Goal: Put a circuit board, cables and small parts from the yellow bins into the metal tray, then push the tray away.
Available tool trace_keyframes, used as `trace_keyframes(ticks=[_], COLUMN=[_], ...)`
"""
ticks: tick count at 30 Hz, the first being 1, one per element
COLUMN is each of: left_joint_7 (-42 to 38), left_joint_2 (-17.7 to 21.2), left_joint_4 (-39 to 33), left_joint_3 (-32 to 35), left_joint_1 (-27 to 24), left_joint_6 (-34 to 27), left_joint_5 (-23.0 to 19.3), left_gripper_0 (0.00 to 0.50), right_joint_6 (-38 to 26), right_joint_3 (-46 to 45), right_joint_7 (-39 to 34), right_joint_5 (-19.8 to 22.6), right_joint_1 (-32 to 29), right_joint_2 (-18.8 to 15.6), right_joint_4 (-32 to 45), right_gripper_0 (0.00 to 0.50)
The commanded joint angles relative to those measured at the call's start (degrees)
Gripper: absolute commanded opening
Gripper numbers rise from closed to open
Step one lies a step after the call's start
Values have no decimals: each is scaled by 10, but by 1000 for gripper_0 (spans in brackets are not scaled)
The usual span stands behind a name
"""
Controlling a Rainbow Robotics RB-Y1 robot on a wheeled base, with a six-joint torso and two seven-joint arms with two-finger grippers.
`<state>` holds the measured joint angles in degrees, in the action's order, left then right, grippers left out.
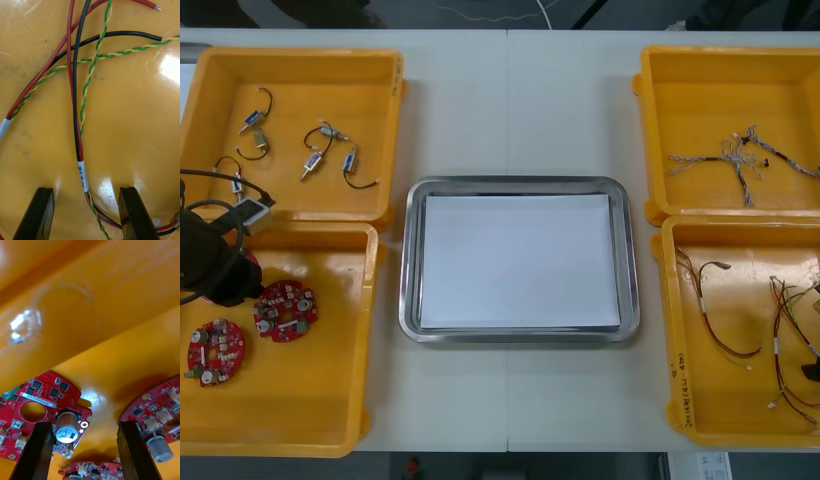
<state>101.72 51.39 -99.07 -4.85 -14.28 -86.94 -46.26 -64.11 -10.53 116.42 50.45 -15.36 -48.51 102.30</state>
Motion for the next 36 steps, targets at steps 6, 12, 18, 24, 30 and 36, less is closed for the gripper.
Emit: trace_keyframes(ticks=[6,12,18,24,30,36], left_joint_7=[109,112,115,117,117,117], left_joint_2=[25,25,25,26,27,34], left_joint_4=[11,12,12,12,12,12], left_joint_3=[-22,-27,-27,-27,-27,-24], left_joint_1=[-15,-15,-15,-15,-15,-15], left_joint_6=[21,26,26,26,25,19], left_joint_5=[21,26,28,28,28,23], left_gripper_0=[500,500,500,3,0,0], right_joint_6=[7,7,3,-95,-187,-261], right_joint_3=[19,22,9,-72,-144,-194], right_joint_7=[16,14,14,11,5,-8], right_joint_5=[3,8,13,14,19,28], right_joint_1=[7,7,8,8,10,16], right_joint_2=[-20,-20,-20,-20,-20,-20], right_joint_4=[-5,-5,5,62,114,168], right_gripper_0=[456,0,0,0,0,0])
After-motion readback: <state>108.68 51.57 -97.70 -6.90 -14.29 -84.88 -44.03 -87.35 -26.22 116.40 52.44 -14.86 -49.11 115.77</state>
